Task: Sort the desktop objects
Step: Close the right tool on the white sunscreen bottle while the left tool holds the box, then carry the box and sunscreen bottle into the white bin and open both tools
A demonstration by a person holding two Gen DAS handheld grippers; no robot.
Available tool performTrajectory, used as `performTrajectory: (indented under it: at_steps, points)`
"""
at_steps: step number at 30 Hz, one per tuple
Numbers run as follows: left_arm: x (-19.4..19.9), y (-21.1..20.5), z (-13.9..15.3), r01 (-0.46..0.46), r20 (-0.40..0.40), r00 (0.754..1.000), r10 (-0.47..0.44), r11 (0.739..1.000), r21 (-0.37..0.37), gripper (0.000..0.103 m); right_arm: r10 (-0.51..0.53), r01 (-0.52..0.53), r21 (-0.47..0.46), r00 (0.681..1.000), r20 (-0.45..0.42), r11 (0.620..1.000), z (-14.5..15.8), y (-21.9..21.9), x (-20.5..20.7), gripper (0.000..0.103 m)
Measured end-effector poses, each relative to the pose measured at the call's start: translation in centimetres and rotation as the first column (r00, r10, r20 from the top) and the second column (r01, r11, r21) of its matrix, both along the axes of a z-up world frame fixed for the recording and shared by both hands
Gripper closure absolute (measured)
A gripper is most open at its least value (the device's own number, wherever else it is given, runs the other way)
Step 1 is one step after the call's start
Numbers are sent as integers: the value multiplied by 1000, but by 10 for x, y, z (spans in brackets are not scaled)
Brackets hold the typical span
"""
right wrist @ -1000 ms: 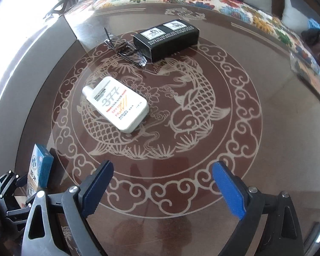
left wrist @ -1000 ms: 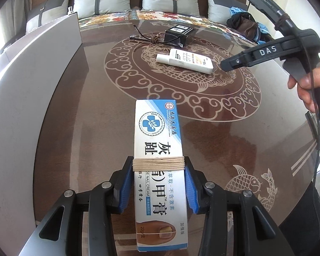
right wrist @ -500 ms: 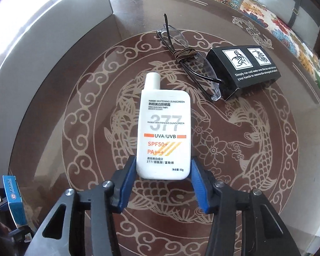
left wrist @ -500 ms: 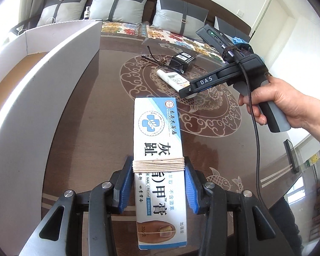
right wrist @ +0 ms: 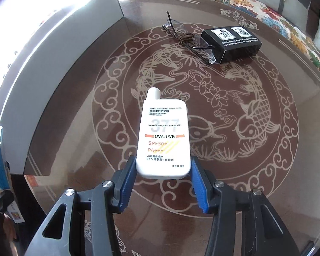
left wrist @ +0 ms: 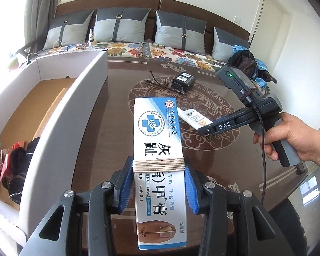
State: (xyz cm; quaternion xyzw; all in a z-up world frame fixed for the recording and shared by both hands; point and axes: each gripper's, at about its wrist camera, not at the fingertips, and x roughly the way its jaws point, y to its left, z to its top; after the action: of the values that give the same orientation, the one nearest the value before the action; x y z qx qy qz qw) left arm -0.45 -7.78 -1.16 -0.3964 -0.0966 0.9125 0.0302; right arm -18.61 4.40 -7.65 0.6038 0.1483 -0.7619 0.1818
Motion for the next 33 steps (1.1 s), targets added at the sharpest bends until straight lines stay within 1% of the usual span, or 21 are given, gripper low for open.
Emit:
performTrajectory:
  at_steps: [3,6,8,9,10,12,13,14,15,16,19,21,22,24,26,28,29,30,32,33]
  points:
    - [0,4,4,5,-6,1000,-5,1000,-21,60,-2,2,37,1000,6,999,-10,-2,0,52]
    - [3,5,8,6,-16,1000,-7,999,-49,60,31,-30,99,999,-12,995,-16,-13,-2,51]
    - [5,6,12,5,-23,1000,-6,998,-60,60,34,-30,114,999,-27,993,-16,-17,-6,39]
    - [6,5,13,4,-26,1000,-6,998,-63,60,30,-27,120,999,-29,992,-16,-19,-8,31]
    - [6,5,14,3,-28,1000,-5,998,-68,60,27,-23,123,999,-30,992,-17,-21,-11,29]
    - [5,5,15,1,-32,999,-3,997,-79,60,12,-9,106,999,-30,994,-18,-22,-15,30]
    - [6,5,16,0,-32,999,-3,997,-82,60,2,0,89,1000,-25,996,-18,-22,-17,33]
    - [6,4,16,1,-32,999,-3,997,-80,60,-8,10,65,1000,-29,998,-17,-21,-17,40]
    - [6,4,16,0,-32,999,-3,997,-75,60,-17,20,55,999,-40,998,-14,-20,-17,51]
    - [7,3,17,0,-33,999,-2,997,-71,60,-31,32,39,999,-24,999,-14,-19,-17,52]
    - [10,1,19,-1,-38,999,-2,997,-75,60,-33,33,29,999,-31,999,-9,-19,-12,52]
    - [11,-2,23,-1,-42,999,-1,998,-62,60,-38,37,-16,999,-35,999,0,-18,-7,52]
    - [11,-6,27,-1,-44,999,-1,999,-45,60,-47,45,-51,998,-37,998,7,-17,-5,52]
    - [14,-20,37,-15,-59,998,16,1000,11,60,-67,60,-133,997,-46,989,28,-18,0,52]
    - [18,-42,51,-47,-83,995,52,997,65,60,-76,62,-221,996,-54,973,54,-24,3,52]
    - [21,-71,63,-95,-102,989,104,991,91,60,-59,35,-292,995,-76,956,79,-47,7,52]
    - [22,-87,68,-125,-110,985,135,988,96,60,-44,12,-324,995,-92,946,90,-63,7,52]
    - [23,-104,72,-159,-115,979,170,983,92,60,-28,-11,-355,994,-103,935,102,-83,15,52]
    - [23,-139,73,-234,-104,965,241,969,81,60,14,-59,-412,994,-111,909,118,-120,22,52]
    - [23,-157,70,-265,-88,958,272,960,85,60,39,-85,-432,993,-115,898,119,-139,21,52]
